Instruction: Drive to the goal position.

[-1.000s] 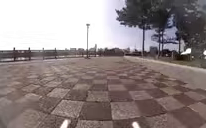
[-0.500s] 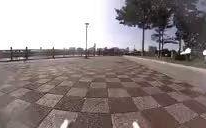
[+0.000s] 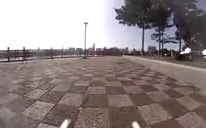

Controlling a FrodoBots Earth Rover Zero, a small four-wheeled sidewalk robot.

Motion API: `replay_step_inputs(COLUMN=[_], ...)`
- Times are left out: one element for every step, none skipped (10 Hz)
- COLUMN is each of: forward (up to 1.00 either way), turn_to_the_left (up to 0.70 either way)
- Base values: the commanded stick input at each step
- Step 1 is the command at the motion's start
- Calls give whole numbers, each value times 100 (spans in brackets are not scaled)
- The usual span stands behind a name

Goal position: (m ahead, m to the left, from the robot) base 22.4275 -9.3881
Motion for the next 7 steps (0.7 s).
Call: replay_step_inputs(forward=[50, 50, 50, 50, 50, 50, 50], turn_to_the_left=[0, 0, 0, 0, 0, 0, 0])
